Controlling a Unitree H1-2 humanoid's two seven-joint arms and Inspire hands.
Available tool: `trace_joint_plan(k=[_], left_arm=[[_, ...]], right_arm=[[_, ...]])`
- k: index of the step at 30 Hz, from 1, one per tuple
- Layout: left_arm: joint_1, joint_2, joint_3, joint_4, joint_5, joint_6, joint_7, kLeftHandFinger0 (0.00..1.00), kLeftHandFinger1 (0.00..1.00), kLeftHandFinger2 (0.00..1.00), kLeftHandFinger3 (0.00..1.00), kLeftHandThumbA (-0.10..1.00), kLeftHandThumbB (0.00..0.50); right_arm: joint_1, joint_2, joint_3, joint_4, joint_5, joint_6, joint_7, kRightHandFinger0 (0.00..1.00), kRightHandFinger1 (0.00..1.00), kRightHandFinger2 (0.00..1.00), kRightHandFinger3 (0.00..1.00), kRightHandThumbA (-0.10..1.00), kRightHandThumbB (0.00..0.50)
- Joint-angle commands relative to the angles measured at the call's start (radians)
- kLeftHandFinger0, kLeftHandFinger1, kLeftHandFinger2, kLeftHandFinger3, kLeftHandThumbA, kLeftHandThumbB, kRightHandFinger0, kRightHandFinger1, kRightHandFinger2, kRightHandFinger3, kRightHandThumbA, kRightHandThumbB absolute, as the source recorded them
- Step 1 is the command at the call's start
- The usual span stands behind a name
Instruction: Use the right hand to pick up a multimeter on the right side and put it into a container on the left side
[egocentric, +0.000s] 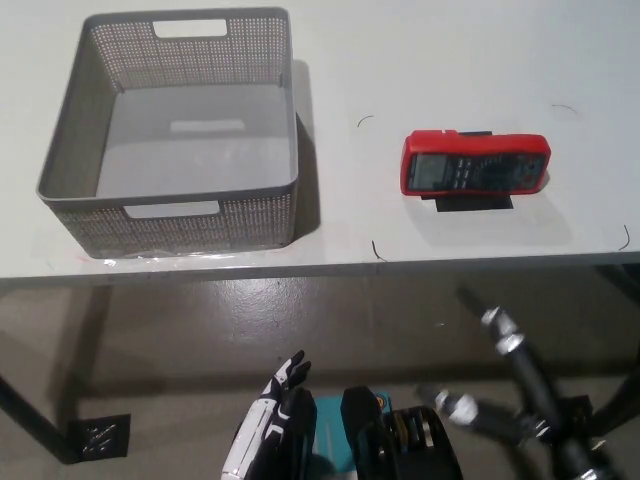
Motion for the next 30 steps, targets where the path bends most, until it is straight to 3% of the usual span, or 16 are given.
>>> trace_joint_plan(k=[1,5,9,10,11,13,16,21,25,30], left_arm=[[-0.012,0.005,-0.010,-0.016,0.014,-0.067,0.019,1.00,1.00,1.00,1.00,1.00,0.500],[-0.010,0.007,-0.009,-0.014,0.010,-0.067,0.019,1.00,1.00,1.00,1.00,1.00,0.500],[-0.010,0.007,-0.006,-0.009,0.008,-0.067,0.019,1.00,1.00,1.00,1.00,1.00,0.500],[-0.009,0.007,-0.007,-0.008,0.008,-0.067,0.021,1.00,1.00,1.00,1.00,1.00,0.500],[-0.007,0.008,-0.007,-0.008,0.010,-0.067,0.021,1.00,1.00,1.00,1.00,1.00,0.500],[-0.005,0.006,-0.006,-0.007,0.007,-0.067,0.017,1.00,1.00,1.00,1.00,1.00,0.500],[-0.004,0.007,-0.009,-0.005,0.009,-0.067,0.020,1.00,1.00,1.00,1.00,1.00,0.500],[0.002,0.008,-0.017,-0.003,0.004,-0.067,0.013,1.00,1.00,1.00,1.00,1.00,0.500],[0.009,0.011,-0.025,-0.007,0.013,-0.067,0.018,1.00,1.00,1.00,1.00,1.00,0.500],[0.017,0.008,-0.027,-0.008,0.012,-0.067,0.017,1.00,1.00,1.00,1.00,1.00,0.500]], right_arm=[[-0.164,-0.166,-0.052,-0.282,-0.143,0.272,0.207,1.00,1.00,1.00,1.00,1.00,0.487],[-0.361,-0.292,-0.036,-0.337,-0.153,0.455,0.372,1.00,1.00,1.00,1.00,1.00,0.476],[-0.550,-0.366,0.004,-0.268,-0.144,0.564,0.474,1.00,1.00,1.00,1.00,1.00,0.465],[-0.598,-0.381,0.019,-0.231,-0.146,0.576,0.497,1.00,1.00,1.00,1.00,1.00,0.399],[-0.649,-0.391,0.034,-0.186,-0.146,0.599,0.521,1.00,1.00,1.00,1.00,1.00,0.451],[-0.738,-0.410,0.078,-0.109,-0.175,0.621,0.576,1.00,1.00,1.00,1.00,1.00,0.460],[-0.853,-0.403,0.134,0.032,-0.206,0.615,0.609,1.00,1.00,1.00,1.00,1.00,0.466],[-1.030,-0.336,0.233,0.352,-0.273,0.571,0.594,1.00,1.00,1.00,1.00,1.00,0.424],[-1.125,-0.288,0.306,0.546,-0.304,0.563,0.596,1.00,1.00,1.00,1.00,1.00,0.490],[-1.215,-0.229,0.363,0.775,-0.302,0.536,0.580,1.00,1.00,1.00,1.00,1.00,0.500]])
